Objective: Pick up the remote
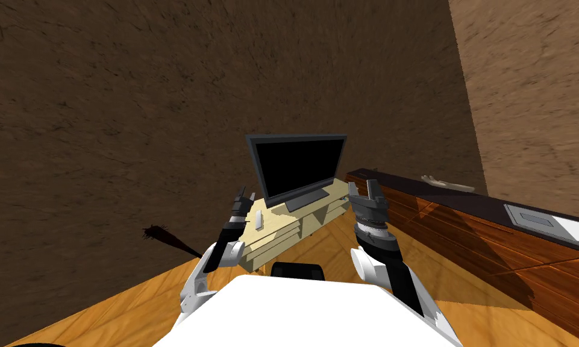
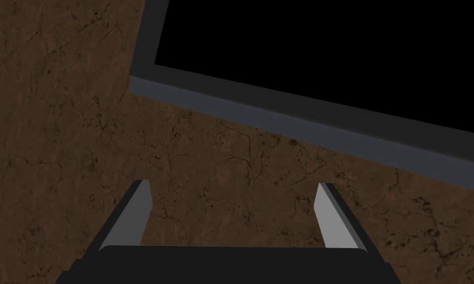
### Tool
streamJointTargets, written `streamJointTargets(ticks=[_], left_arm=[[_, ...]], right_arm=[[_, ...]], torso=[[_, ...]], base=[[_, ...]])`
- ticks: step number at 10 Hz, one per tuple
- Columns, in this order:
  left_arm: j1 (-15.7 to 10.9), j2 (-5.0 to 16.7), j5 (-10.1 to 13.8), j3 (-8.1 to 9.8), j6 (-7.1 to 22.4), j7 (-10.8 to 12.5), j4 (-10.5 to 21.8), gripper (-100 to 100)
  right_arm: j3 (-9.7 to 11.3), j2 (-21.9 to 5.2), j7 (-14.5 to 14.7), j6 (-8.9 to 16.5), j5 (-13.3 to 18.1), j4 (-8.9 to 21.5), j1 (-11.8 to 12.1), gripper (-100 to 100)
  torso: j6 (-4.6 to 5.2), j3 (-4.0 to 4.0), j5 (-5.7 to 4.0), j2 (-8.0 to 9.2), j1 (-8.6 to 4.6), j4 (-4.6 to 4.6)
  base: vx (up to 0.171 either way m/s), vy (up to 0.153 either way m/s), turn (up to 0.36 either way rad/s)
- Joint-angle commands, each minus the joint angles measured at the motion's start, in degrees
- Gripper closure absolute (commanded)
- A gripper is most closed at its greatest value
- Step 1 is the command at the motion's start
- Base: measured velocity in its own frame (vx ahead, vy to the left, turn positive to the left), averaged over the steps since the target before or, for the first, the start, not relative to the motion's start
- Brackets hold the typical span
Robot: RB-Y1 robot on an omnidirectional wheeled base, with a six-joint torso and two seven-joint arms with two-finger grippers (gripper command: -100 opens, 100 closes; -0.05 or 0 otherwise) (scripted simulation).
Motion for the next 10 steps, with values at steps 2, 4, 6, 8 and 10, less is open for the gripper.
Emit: streamJointTargets(ticks=[2, 4, 6, 8, 10], left_arm=[[-1.08, 1.79, 1.11, -0.09, 3.51, 2.05, 2.10, -100], [-1.75, 3.58, 2.35, 0.05, 6.24, 4.13, 4.15, -100], [-2.46, 5.37, 3.72, 0.24, 9.05, 6.29, 6.41, -100], [-3.19, 7.16, 5.19, 0.50, 11.93, 8.55, 8.88, -100], [-3.94, 8.93, 6.78, 0.81, 14.88, 10.89, 11.53, -100]], right_arm=[[0.00, 0.00, 0.00, 0.00, 0.00, 0.00, -0.01, 0], [0.00, 0.00, 0.00, 0.00, 0.00, 0.00, 0.00, 0], [0.00, 0.00, 0.00, 0.00, 0.00, 0.00, -0.01, 0], [0.00, 0.00, 0.00, 0.00, 0.00, 0.00, 0.00, 0], [0.00, 0.00, 0.00, 0.00, 0.00, 0.00, 0.00, 0]], torso=[[0.03, -0.01, 0.00, -0.01, -0.02, -0.01], [0.03, -0.01, 0.00, -0.02, -0.02, -0.01], [0.02, -0.01, 0.00, 0.00, -0.01, 0.00], [0.02, -0.01, -0.01, -0.02, -0.04, -0.01], [0.02, -0.03, -0.01, -0.04, -0.04, -0.01]], base=[[-0.023, -0.009, -0.108], [-0.025, -0.010, -0.115], [-0.026, -0.008, -0.125], [-0.019, -0.016, -0.119], [-0.017, -0.010, -0.123]])
